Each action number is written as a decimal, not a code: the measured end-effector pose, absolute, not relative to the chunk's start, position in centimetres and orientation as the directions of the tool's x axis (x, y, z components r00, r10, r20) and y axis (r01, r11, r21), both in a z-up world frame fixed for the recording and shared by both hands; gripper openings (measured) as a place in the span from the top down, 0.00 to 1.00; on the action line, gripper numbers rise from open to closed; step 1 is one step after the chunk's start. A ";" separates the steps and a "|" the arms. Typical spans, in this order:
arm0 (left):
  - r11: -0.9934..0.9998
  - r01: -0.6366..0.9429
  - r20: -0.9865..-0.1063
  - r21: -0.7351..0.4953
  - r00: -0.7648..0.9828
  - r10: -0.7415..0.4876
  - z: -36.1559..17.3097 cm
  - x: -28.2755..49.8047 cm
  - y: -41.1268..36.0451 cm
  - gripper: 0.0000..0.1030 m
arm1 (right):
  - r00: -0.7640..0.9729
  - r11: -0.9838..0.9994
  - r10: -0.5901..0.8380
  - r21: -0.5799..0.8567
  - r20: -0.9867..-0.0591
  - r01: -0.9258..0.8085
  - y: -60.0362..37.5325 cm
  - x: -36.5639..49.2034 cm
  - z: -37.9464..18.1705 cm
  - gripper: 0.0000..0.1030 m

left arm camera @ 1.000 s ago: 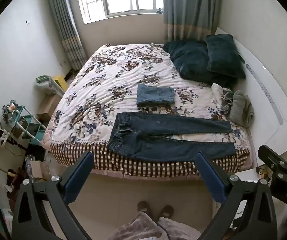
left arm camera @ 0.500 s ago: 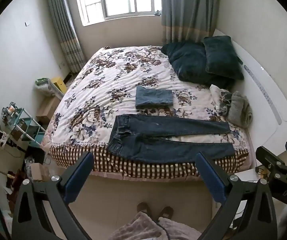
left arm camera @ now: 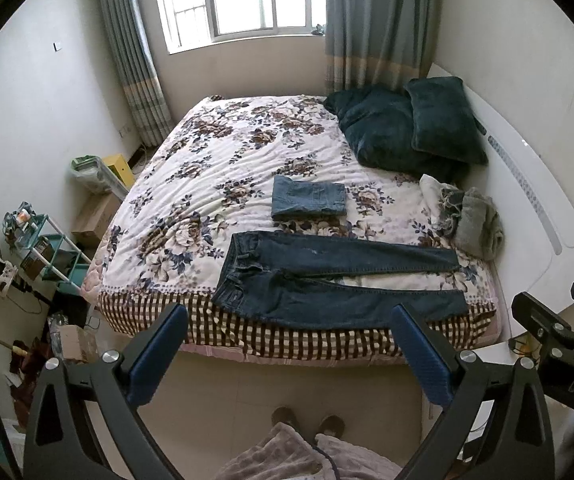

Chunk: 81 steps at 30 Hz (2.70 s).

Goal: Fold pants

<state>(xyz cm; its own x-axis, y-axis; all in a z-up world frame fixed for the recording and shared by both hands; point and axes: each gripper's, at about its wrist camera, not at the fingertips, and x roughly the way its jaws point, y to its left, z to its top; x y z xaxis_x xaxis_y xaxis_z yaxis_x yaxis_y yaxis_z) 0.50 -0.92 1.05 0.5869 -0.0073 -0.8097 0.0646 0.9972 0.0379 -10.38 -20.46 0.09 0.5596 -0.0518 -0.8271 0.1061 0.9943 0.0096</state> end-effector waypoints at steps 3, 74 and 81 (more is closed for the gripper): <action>0.997 0.064 -0.809 0.036 0.588 -0.009 1.1 0.5 -0.8 0.00 | 0.562 0.994 -0.053 0.010 -0.826 0.109 -20.3 -10.5 -0.1 0.00; 0.992 -0.047 -0.826 0.114 0.551 0.121 -8.0 12.7 -3.1 0.00 | 0.544 0.974 -0.096 0.034 -0.833 0.224 -20.6 -2.9 -5.7 0.00; 0.981 0.049 -0.844 0.186 0.519 0.134 -16.4 22.3 -4.3 0.00 | 0.466 0.966 -0.104 0.023 -0.879 0.258 -25.6 7.4 -14.5 0.00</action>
<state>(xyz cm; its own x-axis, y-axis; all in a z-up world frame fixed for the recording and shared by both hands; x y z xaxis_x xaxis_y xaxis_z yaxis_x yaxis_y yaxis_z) 22.32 -4.31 -16.44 0.5190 0.1339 -0.8442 0.0488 0.9814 0.1857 7.44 -25.62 -14.49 0.4662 -0.1037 -0.8786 0.2576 0.9660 0.0226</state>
